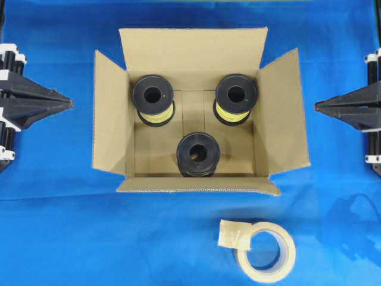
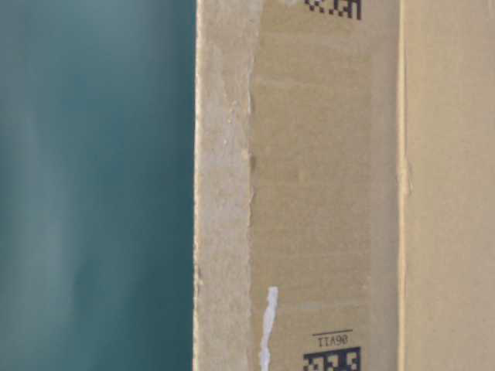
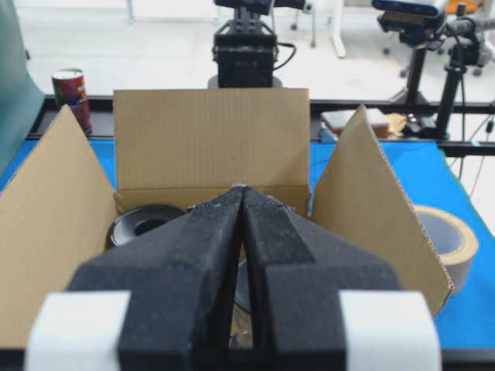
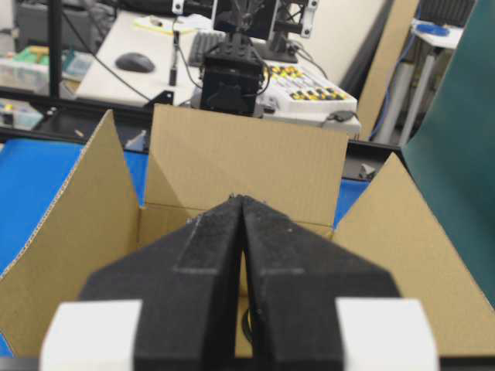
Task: Close the cardboard box.
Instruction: 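Move both grippers inward toward the left and right side flaps of the box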
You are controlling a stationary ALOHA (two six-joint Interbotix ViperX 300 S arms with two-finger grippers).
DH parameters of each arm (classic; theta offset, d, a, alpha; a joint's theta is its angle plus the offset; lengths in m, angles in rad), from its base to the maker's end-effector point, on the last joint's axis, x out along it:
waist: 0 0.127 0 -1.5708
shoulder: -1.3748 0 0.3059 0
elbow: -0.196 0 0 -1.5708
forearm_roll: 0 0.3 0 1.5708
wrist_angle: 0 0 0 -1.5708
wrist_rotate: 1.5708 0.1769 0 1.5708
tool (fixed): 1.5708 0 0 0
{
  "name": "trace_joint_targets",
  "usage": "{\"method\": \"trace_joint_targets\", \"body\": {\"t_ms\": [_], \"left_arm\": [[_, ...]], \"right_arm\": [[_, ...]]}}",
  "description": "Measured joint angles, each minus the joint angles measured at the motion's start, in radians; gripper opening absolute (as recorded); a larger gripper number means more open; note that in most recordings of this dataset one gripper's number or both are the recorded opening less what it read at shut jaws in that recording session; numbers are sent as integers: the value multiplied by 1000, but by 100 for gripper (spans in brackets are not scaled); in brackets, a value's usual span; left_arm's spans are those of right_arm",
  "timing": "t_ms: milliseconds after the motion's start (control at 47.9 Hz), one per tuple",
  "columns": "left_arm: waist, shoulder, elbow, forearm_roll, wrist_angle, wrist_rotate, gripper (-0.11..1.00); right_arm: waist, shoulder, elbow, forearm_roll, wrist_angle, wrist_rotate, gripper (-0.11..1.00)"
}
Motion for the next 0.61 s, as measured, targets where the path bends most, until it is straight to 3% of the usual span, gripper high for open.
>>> {"method": "trace_joint_targets", "body": {"t_ms": [376, 605], "left_arm": [[3, 11, 58, -26, 20, 48, 0], [18, 49, 181, -34, -129, 34, 0]], "right_arm": [[-54, -2, 74, 20, 37, 9, 0], [-55, 9, 186, 71, -49, 9, 0]]}}
